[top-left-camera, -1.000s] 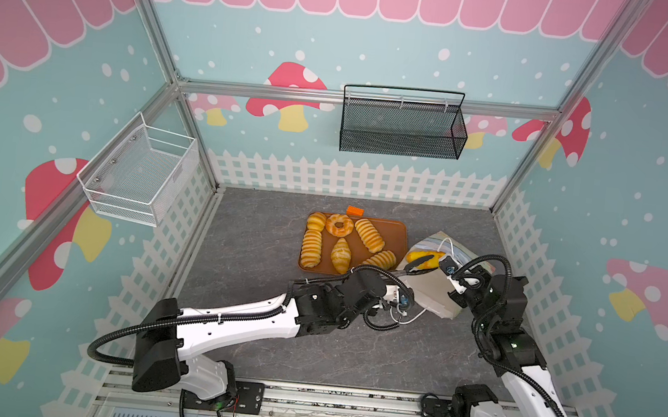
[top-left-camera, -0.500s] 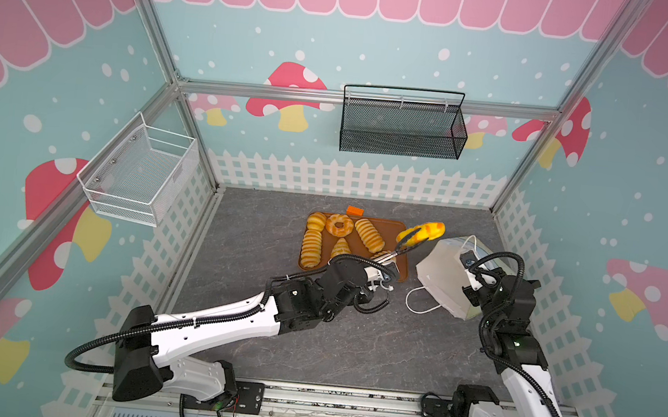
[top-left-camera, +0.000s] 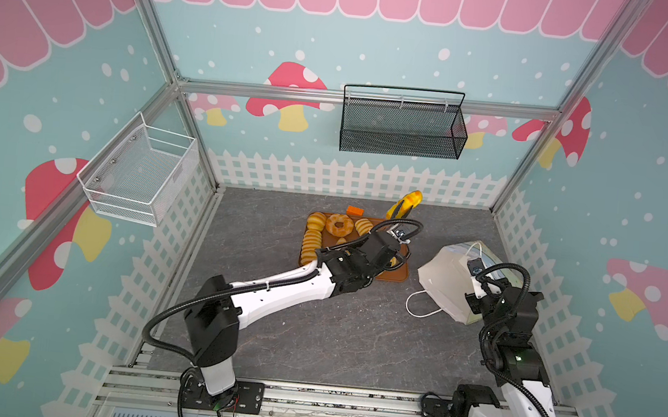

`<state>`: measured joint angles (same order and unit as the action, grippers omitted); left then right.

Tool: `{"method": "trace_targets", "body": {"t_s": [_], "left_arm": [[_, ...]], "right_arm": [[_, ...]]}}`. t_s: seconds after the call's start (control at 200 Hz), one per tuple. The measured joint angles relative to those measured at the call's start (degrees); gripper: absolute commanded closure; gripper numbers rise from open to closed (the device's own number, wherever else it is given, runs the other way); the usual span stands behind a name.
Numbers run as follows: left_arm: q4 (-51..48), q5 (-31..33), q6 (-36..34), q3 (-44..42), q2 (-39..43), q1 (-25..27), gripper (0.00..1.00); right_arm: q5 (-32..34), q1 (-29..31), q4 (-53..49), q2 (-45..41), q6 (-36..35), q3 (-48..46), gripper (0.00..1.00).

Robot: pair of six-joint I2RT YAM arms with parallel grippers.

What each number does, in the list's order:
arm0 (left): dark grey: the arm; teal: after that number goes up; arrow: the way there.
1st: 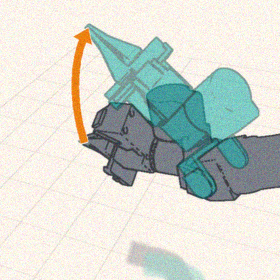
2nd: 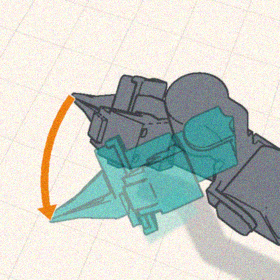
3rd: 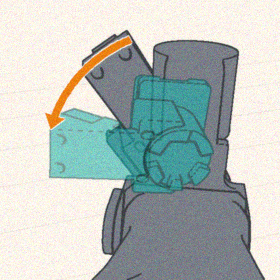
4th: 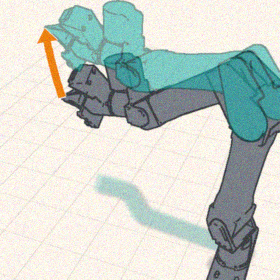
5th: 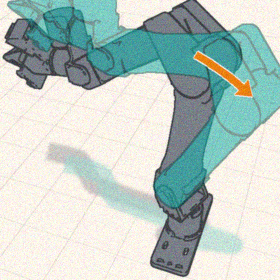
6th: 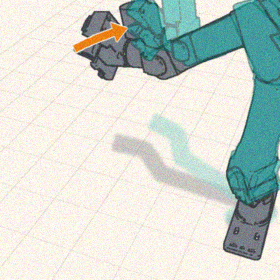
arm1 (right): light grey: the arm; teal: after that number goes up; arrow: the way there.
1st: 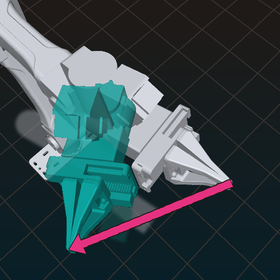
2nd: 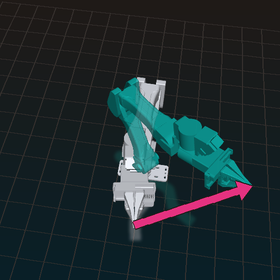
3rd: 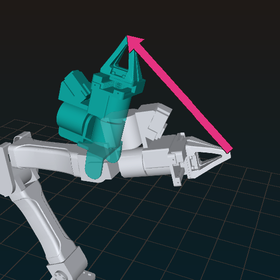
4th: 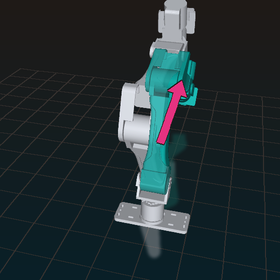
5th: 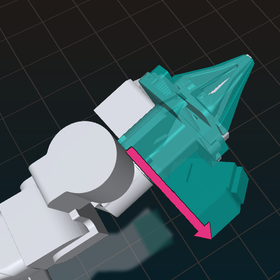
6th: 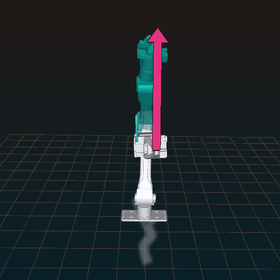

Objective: Take the fake bread out of the paper bag
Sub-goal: 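Carry the flat yellow pastry over the tray and lower it with the left tongs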

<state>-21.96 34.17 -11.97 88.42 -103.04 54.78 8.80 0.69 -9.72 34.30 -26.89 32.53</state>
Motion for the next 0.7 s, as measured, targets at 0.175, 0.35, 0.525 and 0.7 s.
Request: {"method": "trace_targets", "body": {"t_s": [0.175,0.35,0.525,0.7], "left_arm": [[-3.39,2.4,4.81,9.07,-9.97,0.04,1.0],[-6.6,1.57,8.28,14.03,-17.03,0.04,1.0],[-10.93,-2.05,11.85,17.64,-20.92,-0.15,1.0],[-14.6,-5.53,15.61,21.22,-23.43,-0.94,1.0]], "right_arm": [[-0.26,0.0,-1.14,0.0,0.79,0.0,1.0],[-0.7,0.0,-1.55,-0.5,1.25,0.0,1.0],[-0.72,0.0,-1.9,-1.81,1.31,0.0,1.0],[-0.9,0.0,-1.9,-2.6,1.31,-0.02,1.0]]}}
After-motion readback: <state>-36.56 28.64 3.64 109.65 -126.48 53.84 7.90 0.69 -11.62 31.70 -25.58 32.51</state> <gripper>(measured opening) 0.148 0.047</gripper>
